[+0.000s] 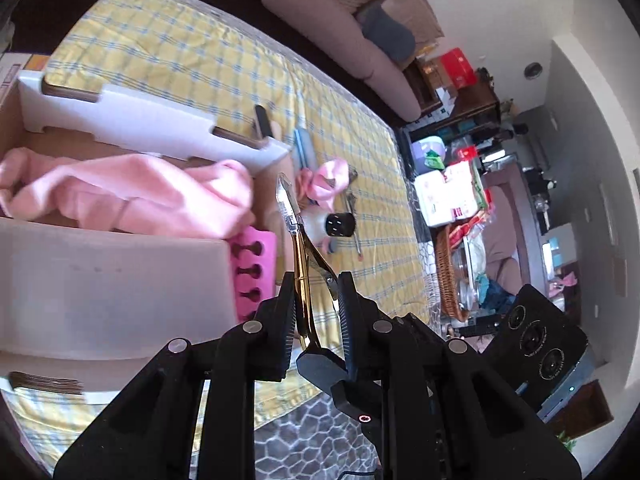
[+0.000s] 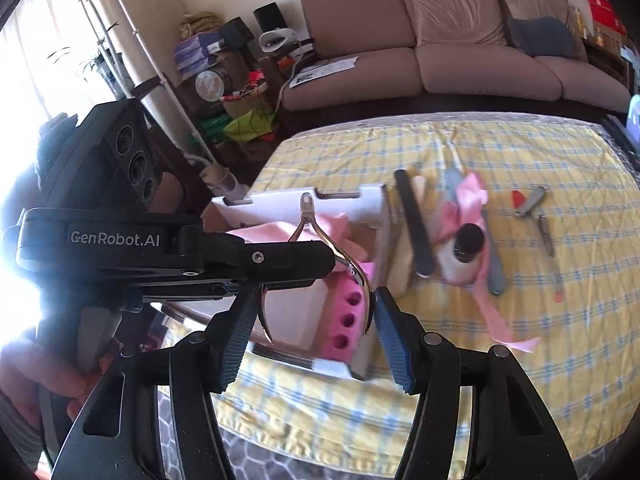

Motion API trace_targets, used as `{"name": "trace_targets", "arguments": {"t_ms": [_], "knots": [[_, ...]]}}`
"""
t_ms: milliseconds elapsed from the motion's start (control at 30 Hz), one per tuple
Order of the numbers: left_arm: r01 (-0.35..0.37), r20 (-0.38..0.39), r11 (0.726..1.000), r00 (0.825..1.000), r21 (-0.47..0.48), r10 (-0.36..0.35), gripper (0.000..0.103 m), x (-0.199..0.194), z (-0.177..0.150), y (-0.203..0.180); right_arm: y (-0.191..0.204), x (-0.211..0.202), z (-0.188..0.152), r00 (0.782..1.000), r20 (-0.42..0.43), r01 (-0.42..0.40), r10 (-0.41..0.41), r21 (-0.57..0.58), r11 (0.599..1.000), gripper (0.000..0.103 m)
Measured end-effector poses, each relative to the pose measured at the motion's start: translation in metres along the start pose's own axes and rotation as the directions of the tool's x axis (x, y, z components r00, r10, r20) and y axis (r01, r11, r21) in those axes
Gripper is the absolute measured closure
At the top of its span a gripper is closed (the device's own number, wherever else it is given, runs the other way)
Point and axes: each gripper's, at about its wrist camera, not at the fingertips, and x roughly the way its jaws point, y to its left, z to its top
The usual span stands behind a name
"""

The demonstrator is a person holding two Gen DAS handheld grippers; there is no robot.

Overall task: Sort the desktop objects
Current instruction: 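Carry the nipper into the box and open the right tool over the towel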

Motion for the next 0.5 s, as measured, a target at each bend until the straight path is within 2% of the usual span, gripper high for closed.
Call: {"name": "trace_targets", "arguments": {"t_ms": [100, 200, 400, 500], "knots": [[-0.003, 0.020, 0.999, 1.000, -0.034, 0.004, 0.086, -0.026, 0.002, 0.036, 0.034, 0.029, 0.006, 0.999, -0.046, -0.028, 0.024, -0.089, 0.996, 0.042], [-0.008, 0.030, 0.998, 0.999, -0.068, 0.010, 0.086, -0.036, 0.005, 0.064, 0.058, 0.053, 0.008, 0.996, -0.083, -0.001, -0.014, -0.174, 0.985, 0.042], [0.008, 0.041, 0.995, 0.999, -0.095, -0.005, 0.086, -0.039, 0.017, 0.086, 0.070, 0.084, 0.007, 0.992, -0.122, -0.008, -0.015, -0.186, 0.983, 0.042], [0.030, 0.057, 0.994, 0.998, -0.107, -0.024, 0.085, -0.041, 0.026, 0.095, 0.076, 0.089, 0.015, 0.991, -0.128, 0.007, -0.042, -0.267, 0.964, 0.042]]}}
